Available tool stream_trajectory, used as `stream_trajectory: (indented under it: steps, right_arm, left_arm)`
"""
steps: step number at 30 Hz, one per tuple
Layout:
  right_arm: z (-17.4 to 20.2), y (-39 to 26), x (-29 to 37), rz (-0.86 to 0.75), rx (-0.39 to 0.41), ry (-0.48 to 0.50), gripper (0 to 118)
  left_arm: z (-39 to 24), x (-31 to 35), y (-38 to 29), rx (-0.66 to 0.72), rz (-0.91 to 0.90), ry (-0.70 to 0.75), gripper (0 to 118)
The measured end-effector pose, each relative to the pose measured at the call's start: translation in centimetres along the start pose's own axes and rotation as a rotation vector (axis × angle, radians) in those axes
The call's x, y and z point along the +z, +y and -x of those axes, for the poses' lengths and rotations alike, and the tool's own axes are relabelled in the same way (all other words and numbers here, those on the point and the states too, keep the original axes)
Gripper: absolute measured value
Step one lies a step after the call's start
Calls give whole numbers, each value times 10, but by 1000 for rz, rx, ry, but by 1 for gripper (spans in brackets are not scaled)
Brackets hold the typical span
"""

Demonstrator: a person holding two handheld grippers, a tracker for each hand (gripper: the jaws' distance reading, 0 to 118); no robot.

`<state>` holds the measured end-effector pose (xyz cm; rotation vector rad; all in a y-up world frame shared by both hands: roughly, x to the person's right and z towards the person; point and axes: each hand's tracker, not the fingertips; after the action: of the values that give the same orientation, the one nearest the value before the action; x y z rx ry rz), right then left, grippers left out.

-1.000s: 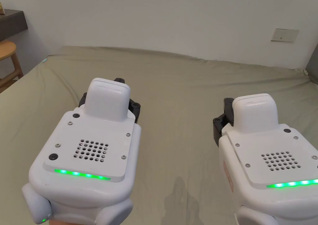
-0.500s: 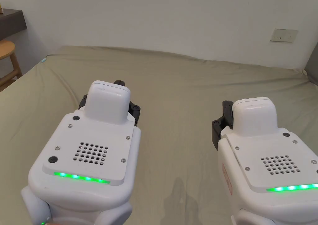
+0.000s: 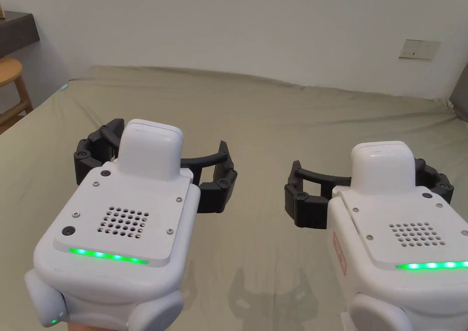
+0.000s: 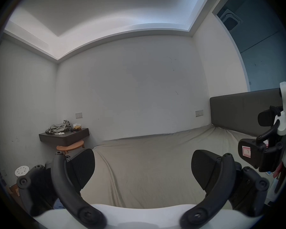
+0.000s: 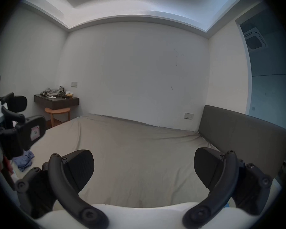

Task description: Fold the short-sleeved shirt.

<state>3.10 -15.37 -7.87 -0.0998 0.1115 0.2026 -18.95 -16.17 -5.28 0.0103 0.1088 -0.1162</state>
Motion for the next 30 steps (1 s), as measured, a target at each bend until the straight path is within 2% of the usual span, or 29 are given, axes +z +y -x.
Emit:
stream_trajectory:
  steps: [3, 5, 7, 9, 14, 20, 25, 30]
  right_arm:
    - [-1, 0, 3, 12, 0, 6, 118]
    - [-6, 5, 2, 44, -69, 31, 118]
    - [-4, 11, 4, 94, -139, -21, 118]
    - [-8, 18, 2, 139, -171, -61, 118]
    - [-20, 23, 3, 155, -245, 33, 118]
    - [-20, 30, 5, 183, -247, 9, 118]
    - [-24, 30, 7, 184, -276, 58, 118]
    - [-22, 31, 6, 198, -263, 45, 118]
  left_arm:
    - [1, -2, 3, 15, 7, 5, 115]
    - [1, -3, 4, 26, 11, 13, 115]
    - [2, -2, 4, 35, 4, 19, 115]
    - [2, -1, 5, 34, -1, 39, 115]
    - [2, 1, 7, 22, -6, 56, 115]
    - [0, 2, 9, -5, -7, 60, 115]
    - [-3, 3, 10, -18, -14, 55, 115]
    - [-4, 2, 10, -21, -11, 52, 115]
